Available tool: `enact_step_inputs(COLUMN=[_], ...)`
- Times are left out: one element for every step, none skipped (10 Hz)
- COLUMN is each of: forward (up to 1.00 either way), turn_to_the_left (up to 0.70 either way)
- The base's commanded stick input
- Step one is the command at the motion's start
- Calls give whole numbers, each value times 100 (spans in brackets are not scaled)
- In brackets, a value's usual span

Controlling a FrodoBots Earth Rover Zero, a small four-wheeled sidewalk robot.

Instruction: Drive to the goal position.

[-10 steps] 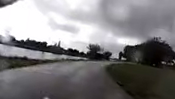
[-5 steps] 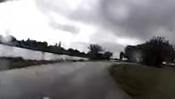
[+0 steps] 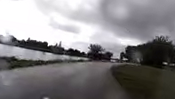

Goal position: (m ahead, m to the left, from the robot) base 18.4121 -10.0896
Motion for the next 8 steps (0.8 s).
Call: enact_step_inputs(forward=[100, 100, 100, 100, 100, 100, 100, 100], turn_to_the_left=[0, 0, 0, 0, 0, 0, 0, -3])
